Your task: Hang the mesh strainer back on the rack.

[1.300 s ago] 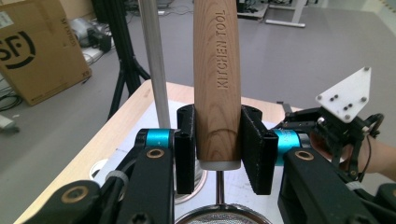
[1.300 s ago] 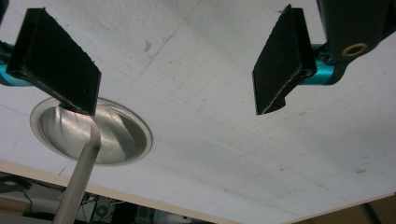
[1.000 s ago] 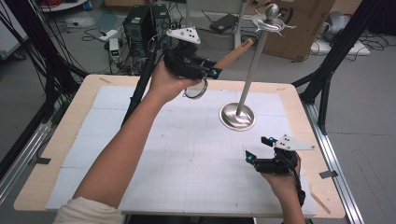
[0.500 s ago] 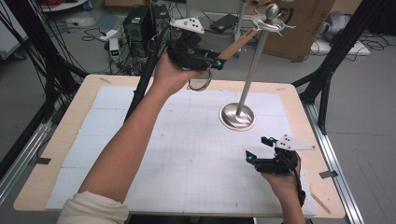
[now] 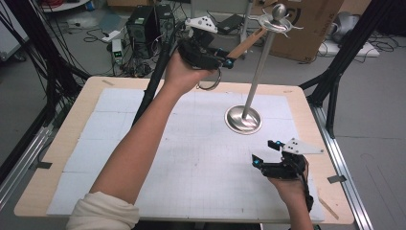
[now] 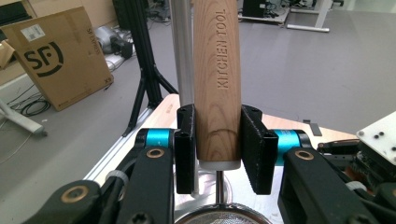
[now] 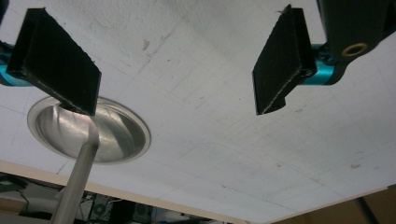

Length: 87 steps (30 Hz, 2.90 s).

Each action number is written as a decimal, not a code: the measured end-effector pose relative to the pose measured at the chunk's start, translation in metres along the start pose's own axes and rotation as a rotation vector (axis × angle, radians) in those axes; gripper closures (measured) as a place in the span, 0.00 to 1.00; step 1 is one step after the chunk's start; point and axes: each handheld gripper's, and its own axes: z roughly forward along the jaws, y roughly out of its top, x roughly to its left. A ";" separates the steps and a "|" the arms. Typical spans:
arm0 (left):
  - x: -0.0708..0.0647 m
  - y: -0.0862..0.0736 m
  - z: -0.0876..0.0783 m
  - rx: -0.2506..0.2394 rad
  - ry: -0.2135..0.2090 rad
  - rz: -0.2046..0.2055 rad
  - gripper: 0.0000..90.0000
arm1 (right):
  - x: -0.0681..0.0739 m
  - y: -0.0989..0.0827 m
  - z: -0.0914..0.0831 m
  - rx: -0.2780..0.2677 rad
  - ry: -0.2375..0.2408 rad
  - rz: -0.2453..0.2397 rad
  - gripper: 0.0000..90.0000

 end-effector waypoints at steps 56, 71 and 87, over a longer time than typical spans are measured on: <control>0.001 -0.019 0.042 0.043 0.032 0.016 0.58 | 0.000 0.001 -0.004 -0.015 0.005 0.008 0.16; 0.004 -0.044 0.015 0.014 0.021 -0.021 0.52 | -0.001 0.000 -0.004 -0.011 0.002 0.006 0.16; -0.005 -0.075 -0.020 0.001 -0.018 -0.025 0.49 | 0.002 0.001 -0.002 -0.007 0.010 -0.002 0.16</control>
